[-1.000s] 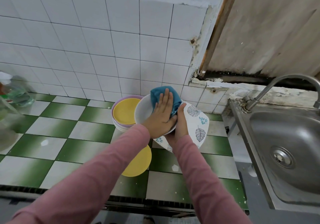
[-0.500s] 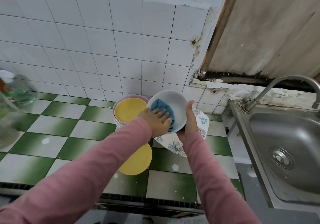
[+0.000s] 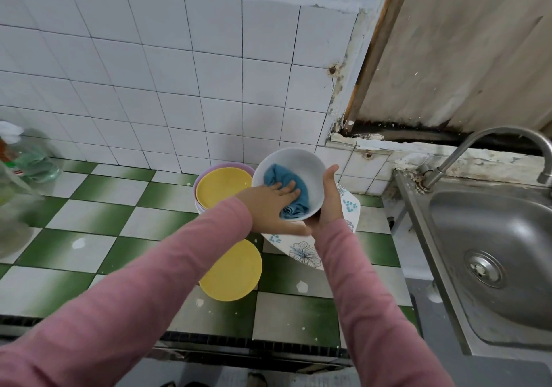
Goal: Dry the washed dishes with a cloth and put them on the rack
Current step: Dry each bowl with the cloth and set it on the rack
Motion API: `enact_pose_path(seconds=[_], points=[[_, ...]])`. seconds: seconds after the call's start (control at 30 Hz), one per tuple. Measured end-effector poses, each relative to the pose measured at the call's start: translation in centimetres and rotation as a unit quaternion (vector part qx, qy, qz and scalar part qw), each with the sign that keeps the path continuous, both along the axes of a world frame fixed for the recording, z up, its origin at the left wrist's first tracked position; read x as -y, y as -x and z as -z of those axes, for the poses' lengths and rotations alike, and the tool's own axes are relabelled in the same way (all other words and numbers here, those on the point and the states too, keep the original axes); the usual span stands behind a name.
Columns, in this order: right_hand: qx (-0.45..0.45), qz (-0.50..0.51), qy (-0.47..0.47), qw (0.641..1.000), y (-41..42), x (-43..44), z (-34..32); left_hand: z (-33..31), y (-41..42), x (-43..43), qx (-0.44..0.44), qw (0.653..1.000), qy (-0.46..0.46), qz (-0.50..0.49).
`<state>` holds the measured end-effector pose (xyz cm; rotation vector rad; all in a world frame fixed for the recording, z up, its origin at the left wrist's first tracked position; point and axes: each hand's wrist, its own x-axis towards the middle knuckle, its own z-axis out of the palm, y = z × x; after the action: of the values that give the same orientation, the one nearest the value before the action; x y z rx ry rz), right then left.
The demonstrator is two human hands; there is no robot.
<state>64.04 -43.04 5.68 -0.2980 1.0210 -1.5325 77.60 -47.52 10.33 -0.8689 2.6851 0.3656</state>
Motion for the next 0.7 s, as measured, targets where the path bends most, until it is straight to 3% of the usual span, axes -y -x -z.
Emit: enact_pose_path(seconds=[0.1,0.2,0.33,0.43,0.5,0.57,0.63,0.7], points=[[-0.005,0.002,-0.01,1.0,0.3,-0.1,0.2,1.5,-0.6,-0.4,0.004,0.99,0.125,0.066],[0.011,-0.002,-0.035,0.999,1.1,-0.2,0.0,2.2,-0.4,-0.9,-0.077,0.982,0.156,0.072],[0.022,-0.032,-0.075,0.996,2.3,-0.5,-0.6,1.6,-0.1,-0.9,-0.17,0.977,0.124,0.026],[-0.007,-0.068,-0.099,0.993,3.8,-0.6,-0.3,0.5,-0.1,-0.8,-0.271,0.961,-0.012,-0.054],[-0.008,-0.081,-0.123,0.989,4.0,-0.6,0.4,0.1,-0.2,-0.7,-0.383,0.892,-0.188,-0.151],[0.025,-0.056,-0.132,0.989,3.1,-1.0,1.2,-0.2,-0.1,-0.6,-0.478,0.767,-0.346,-0.252],[0.101,-0.039,-0.096,0.989,1.8,-1.7,2.1,0.2,0.0,-0.3,-0.531,0.655,-0.439,-0.311],[0.19,0.023,-0.054,0.98,0.9,-2.0,2.8,0.5,0.0,-0.2,-0.561,0.585,-0.486,-0.327]])
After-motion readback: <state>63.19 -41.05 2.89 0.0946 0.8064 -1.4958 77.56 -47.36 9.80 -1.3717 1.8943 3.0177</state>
